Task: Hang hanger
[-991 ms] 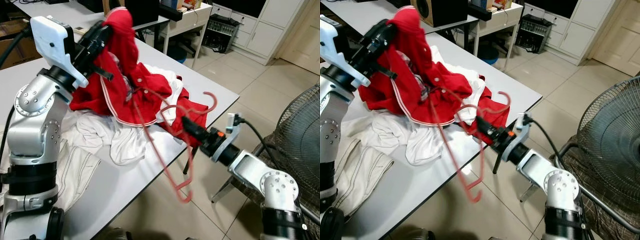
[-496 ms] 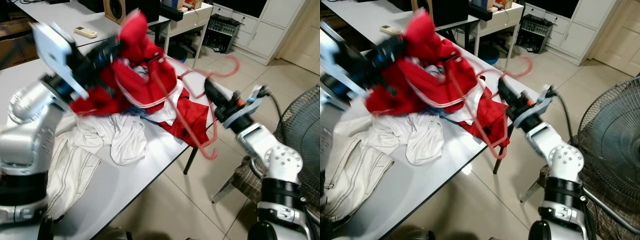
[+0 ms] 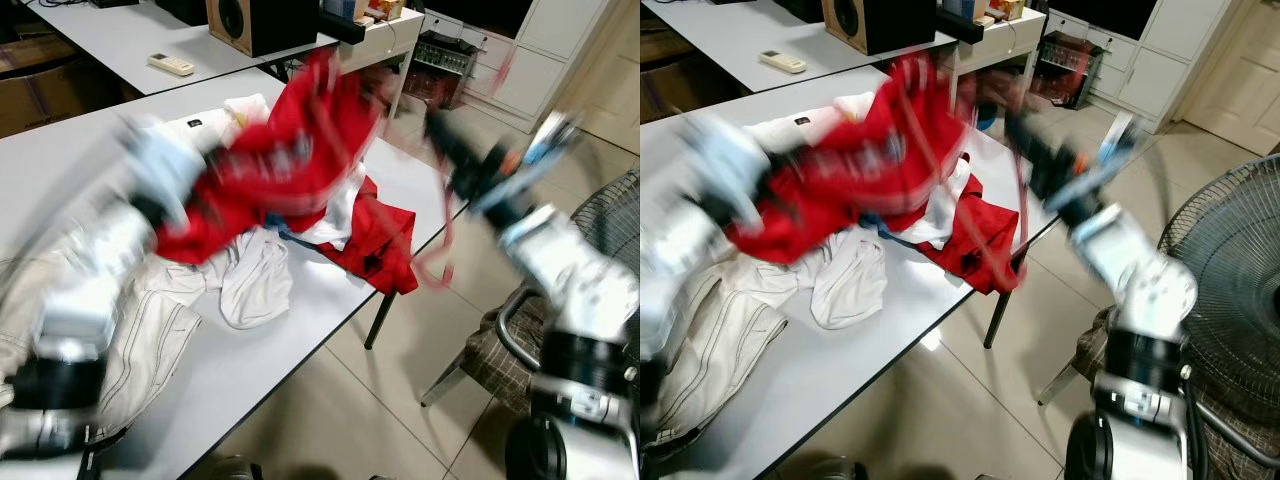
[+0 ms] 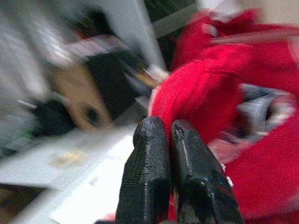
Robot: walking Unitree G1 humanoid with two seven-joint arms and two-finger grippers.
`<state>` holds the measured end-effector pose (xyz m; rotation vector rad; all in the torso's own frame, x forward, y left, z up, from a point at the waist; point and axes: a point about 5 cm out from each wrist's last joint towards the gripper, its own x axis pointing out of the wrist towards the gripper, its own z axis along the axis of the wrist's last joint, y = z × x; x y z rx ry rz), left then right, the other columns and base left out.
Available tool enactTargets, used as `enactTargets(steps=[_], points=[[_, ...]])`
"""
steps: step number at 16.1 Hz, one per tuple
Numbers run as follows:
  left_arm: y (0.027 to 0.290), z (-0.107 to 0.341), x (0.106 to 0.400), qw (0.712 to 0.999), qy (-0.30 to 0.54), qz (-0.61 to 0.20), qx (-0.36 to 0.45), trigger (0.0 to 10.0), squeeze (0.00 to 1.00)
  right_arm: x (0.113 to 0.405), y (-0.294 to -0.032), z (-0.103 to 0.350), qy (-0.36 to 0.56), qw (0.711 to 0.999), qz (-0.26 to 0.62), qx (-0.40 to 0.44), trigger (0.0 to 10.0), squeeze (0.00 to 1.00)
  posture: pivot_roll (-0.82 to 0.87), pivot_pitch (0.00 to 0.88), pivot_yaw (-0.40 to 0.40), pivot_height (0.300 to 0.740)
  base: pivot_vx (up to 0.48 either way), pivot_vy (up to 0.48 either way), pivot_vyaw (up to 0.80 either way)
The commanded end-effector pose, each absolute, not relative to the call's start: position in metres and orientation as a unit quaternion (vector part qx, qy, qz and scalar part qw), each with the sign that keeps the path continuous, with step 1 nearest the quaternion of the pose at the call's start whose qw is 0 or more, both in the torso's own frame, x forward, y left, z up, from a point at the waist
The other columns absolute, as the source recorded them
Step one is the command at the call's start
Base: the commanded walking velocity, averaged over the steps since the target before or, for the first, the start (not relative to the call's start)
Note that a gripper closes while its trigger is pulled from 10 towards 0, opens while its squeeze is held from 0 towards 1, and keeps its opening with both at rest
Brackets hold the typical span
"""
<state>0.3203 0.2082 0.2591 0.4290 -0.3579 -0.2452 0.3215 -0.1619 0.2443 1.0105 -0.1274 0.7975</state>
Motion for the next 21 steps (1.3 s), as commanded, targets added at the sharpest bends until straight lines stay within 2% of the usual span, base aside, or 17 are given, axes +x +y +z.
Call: enactTargets(steps=[1, 2, 3, 5, 6, 7, 9, 11, 12, 14, 15, 16, 17, 18, 20, 21], points=[[0.221, 0.277, 0.317, 0.953, -0.229, -0.064, 0.189, 0.0, 0.00, 0.322, -0.157, 0.218, 0.011, 0.831, 0.353, 0.429, 10.0, 0.00, -0.08, 0.000, -0.067, 0.740, 0.000, 0.000, 0.00], [0.225, 0.283, 0.315, 0.949, -0.251, -0.038, 0.187, 0.0, 0.00, 0.322, -0.152, 0.196, 0.073, 0.855, 0.327, 0.396, 10.0, 0.00, -0.08, 0.000, -0.076, 0.740, 0.000, 0.000, 0.00], [0.226, 0.285, 0.312, 0.946, -0.261, -0.034, 0.190, 0.0, 0.00, 0.320, -0.151, 0.182, 0.089, 0.855, 0.320, 0.397, 10.0, 0.00, -0.07, 0.000, -0.081, 0.740, 0.000, 0.000, 0.00], [0.218, 0.279, 0.307, 0.946, -0.250, -0.088, 0.189, 0.0, 0.00, 0.317, -0.152, 0.170, 0.089, 0.845, 0.295, 0.437, 10.0, 0.00, -0.06, 0.000, -0.094, 0.740, 0.000, 0.000, 0.00], [0.205, 0.263, 0.304, 0.949, -0.212, -0.144, 0.184, 0.0, 0.00, 0.315, -0.153, 0.166, 0.090, 0.844, 0.287, 0.445, 10.0, 0.00, -0.06, 0.000, -0.095, 0.740, 0.000, 0.000, 0.00], [0.194, 0.244, 0.302, 0.942, -0.173, -0.193, 0.214, 0.0, 0.00, 0.313, -0.153, 0.164, 0.088, 0.837, 0.284, 0.459, 10.0, 0.00, -0.06, 0.000, -0.093, 0.740, 0.000, 0.000, 0.00], [0.183, 0.234, 0.300, 0.934, -0.160, -0.226, 0.228, 0.0, 0.00, 0.316, -0.157, 0.159, 0.089, 0.825, 0.246, 0.500, 10.0, 0.00, -0.06, 0.000, -0.091, 0.740, 0.000, 0.000, 0.00], [0.178, 0.238, 0.301, 0.934, -0.172, -0.229, 0.214, 0.0, 0.00, 0.319, -0.158, 0.147, 0.110, 0.831, 0.209, 0.503, 10.0, 0.00, -0.06, 0.000, -0.086, 0.740, 0.000, 0.000, 0.00], [0.170, 0.243, 0.301, 0.936, -0.178, -0.244, 0.179, 0.0, 0.00, 0.324, -0.161, 0.153, 0.048, 0.816, 0.195, 0.542, 10.0, 0.00, -0.05, 0.000, -0.079, 0.740, 0.000, 0.000, 0.00], [0.167, 0.243, 0.300, 0.938, -0.175, -0.251, 0.164, 0.0, 0.00, 0.331, -0.167, 0.164, -0.003, 0.793, 0.173, 0.584, 10.0, 0.00, -0.05, 0.000, -0.073, 0.740, 0.000, 0.000, 0.00], [0.165, 0.243, 0.300, 0.939, -0.172, -0.255, 0.153, 0.0, 0.00, 0.342, -0.167, 0.179, -0.048, 0.788, 0.163, 0.591, 10.0, 0.00, -0.05, 0.000, -0.062, 0.740, 0.000, 0.000, 0.00], [0.163, 0.244, 0.300, 0.939, -0.173, -0.258, 0.150, 0.0, 0.00, 0.347, -0.167, 0.182, -0.055, 0.791, 0.153, 0.590, 10.0, 0.00, -0.05, 0.000, -0.062, 0.740, 0.000, 0.000, 0.00], [0.161, 0.247, 0.301, 0.939, -0.179, -0.259, 0.138, 0.0, 0.00, 0.354, -0.164, 0.181, -0.046, 0.801, 0.125, 0.584, 10.0, 0.00, -0.05, 0.000, -0.058, 0.740, 0.000, 0.000, 0.00], [0.158, 0.250, 0.301, 0.940, -0.184, -0.262, 0.119, 0.0, 0.00, 0.361, -0.154, 0.168, 0.005, 0.834, 0.100, 0.542, 10.0, 0.00, -0.04, 0.000, -0.058, 0.740, 0.000, 0.000, 0.00], [0.149, 0.243, 0.294, 0.928, -0.172, -0.304, 0.134, 0.0, 0.00, 0.366, -0.140, 0.162, 0.030, 0.793, 0.092, 0.602, 10.0, 0.00, -0.04, 0.000, -0.056, 0.740, 0.000, 0.000, 0.00], [0.148, 0.242, 0.292, 0.927, -0.173, -0.304, 0.133, 0.0, 0.00, 0.368, -0.130, 0.157, 0.070, 0.804, 0.100, 0.582, 10.0, 0.00, -0.04, 0.000, -0.055, 0.740, 0.000, 0.000, 0.00]])
